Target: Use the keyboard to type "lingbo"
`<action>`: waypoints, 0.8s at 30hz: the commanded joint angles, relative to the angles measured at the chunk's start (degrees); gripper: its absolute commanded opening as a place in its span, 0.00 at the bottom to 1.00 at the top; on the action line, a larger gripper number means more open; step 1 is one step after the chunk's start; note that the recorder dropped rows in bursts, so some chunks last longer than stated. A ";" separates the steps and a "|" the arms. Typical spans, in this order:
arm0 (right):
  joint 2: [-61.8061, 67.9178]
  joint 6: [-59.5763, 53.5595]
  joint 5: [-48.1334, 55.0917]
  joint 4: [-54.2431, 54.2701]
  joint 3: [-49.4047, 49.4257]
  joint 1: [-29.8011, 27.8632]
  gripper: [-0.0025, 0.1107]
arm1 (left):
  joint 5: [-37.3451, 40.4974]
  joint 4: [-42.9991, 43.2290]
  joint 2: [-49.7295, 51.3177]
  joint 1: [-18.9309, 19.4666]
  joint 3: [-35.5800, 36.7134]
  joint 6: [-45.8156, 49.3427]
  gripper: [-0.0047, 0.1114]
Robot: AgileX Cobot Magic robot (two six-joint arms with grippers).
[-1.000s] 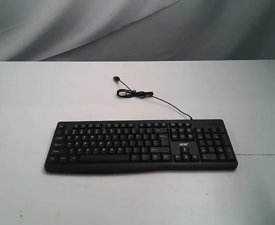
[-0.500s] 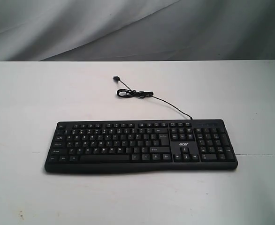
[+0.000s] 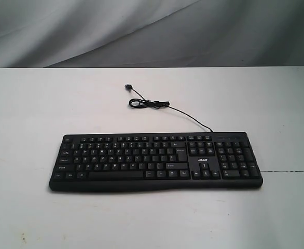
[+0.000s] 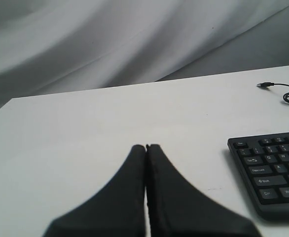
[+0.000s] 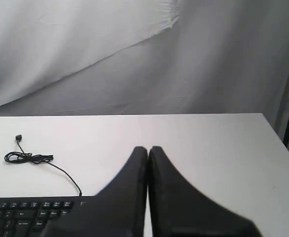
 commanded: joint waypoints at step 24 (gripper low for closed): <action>50.21 -2.14 0.08 2.31 -22.59 34.73 0.02 | -0.57 -0.10 -0.25 -0.42 0.26 -0.25 0.04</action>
